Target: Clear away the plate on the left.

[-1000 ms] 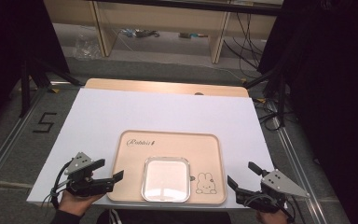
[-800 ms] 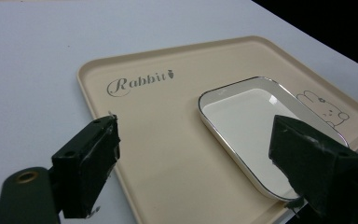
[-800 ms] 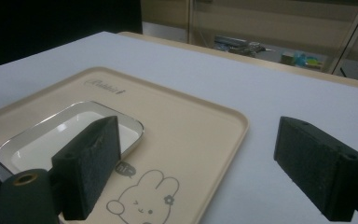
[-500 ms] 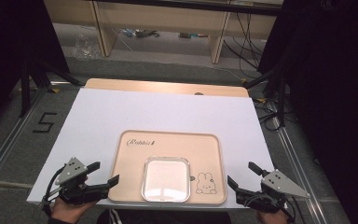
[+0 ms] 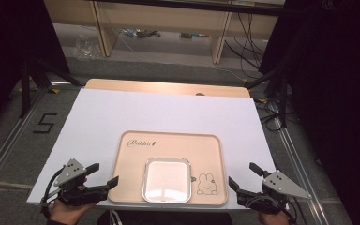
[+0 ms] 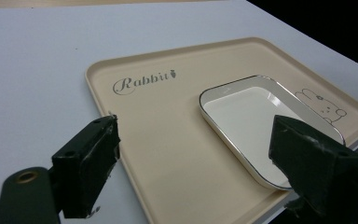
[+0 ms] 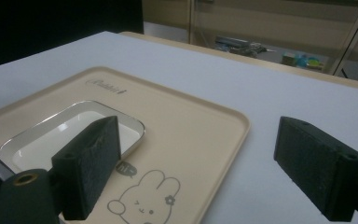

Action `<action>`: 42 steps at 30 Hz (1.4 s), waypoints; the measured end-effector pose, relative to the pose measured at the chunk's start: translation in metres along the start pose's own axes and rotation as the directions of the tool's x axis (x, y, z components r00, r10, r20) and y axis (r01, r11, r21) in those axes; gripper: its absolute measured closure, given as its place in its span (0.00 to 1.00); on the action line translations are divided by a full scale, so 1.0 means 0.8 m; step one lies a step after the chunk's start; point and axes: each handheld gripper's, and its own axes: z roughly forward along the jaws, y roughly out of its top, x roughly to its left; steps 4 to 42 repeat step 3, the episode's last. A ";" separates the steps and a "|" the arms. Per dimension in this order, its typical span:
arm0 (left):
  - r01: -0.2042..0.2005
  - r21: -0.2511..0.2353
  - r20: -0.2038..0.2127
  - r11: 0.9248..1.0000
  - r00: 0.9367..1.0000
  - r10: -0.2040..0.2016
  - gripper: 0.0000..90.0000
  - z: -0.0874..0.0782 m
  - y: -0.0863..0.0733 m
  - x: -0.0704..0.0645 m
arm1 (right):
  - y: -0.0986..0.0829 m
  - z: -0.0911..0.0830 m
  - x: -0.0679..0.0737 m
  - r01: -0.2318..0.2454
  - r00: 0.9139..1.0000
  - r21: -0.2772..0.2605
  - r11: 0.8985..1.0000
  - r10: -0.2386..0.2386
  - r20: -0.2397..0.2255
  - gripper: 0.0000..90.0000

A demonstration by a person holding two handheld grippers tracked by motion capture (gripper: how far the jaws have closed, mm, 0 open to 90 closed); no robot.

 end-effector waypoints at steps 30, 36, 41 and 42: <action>0.000 -0.001 0.000 1.000 1.000 0.000 0.17 0.000 0.000 0.000 | 0.000 0.000 0.000 0.000 1.000 -0.004 1.000 0.000 0.002 0.17; 0.000 -0.001 0.000 1.000 1.000 0.000 0.17 0.000 0.000 0.000 | 0.000 0.000 0.000 0.000 1.000 -0.004 1.000 0.000 0.002 0.17; 0.000 -0.001 0.000 1.000 1.000 0.000 0.17 0.000 0.000 0.000 | 0.000 0.000 0.000 0.000 1.000 -0.004 1.000 0.000 0.002 0.17; 0.000 -0.001 0.000 1.000 1.000 0.000 0.17 0.000 0.000 0.000 | 0.000 0.000 0.000 0.000 1.000 -0.004 1.000 0.000 0.002 0.17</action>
